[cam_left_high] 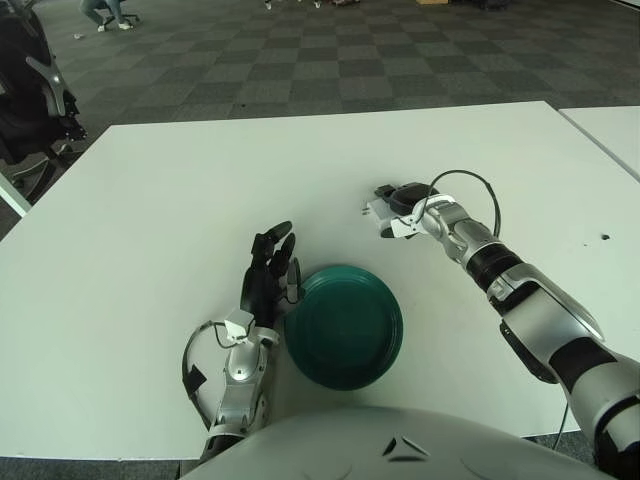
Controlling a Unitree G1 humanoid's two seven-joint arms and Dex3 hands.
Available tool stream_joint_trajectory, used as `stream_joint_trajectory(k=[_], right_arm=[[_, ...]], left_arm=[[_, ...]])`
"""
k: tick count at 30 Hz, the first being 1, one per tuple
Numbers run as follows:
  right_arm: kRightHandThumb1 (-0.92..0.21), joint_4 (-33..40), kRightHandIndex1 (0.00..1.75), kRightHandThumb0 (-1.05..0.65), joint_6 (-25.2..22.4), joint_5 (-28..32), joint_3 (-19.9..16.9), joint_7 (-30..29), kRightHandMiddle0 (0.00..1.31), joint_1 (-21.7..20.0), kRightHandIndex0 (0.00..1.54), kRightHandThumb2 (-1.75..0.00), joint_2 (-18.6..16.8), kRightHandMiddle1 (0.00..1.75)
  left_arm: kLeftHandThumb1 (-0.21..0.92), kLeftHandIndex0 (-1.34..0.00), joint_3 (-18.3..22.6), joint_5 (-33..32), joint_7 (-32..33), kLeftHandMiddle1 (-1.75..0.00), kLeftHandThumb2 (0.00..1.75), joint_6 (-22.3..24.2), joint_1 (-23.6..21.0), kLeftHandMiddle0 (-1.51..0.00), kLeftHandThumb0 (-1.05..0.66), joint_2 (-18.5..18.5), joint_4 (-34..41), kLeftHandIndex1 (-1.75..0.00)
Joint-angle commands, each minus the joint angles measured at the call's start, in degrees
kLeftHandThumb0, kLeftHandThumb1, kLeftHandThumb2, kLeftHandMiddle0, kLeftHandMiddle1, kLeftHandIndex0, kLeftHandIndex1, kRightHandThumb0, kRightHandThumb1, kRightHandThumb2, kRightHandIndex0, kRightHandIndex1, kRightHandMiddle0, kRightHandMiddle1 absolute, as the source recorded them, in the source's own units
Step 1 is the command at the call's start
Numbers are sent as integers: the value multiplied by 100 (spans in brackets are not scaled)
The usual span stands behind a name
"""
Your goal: Put the charger into the plate.
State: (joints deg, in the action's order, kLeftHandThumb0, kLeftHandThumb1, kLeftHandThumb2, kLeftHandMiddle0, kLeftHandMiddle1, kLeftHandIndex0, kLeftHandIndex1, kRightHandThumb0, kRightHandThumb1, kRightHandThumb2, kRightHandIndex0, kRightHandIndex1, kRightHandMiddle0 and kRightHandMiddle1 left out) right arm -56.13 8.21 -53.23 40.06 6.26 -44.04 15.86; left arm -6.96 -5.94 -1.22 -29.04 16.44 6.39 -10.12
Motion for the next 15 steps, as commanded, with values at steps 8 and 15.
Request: stream_joint_trajectory(k=[8,15], right_arm=[[-92,-1517,171,-71,637,-324,720,-402,14,516,63,-45,-185,165],[-57,-1607,174,-45,972,-416,937,-883,42,398,82,-98,-21,174]], left_arm=[[92,-8,-45,-189,77,0,88,45,507,-44,-85,380,-381,-89],[92,-6,-54,-126,161,0,88,13,572,-43,-85,361,-353,-88]])
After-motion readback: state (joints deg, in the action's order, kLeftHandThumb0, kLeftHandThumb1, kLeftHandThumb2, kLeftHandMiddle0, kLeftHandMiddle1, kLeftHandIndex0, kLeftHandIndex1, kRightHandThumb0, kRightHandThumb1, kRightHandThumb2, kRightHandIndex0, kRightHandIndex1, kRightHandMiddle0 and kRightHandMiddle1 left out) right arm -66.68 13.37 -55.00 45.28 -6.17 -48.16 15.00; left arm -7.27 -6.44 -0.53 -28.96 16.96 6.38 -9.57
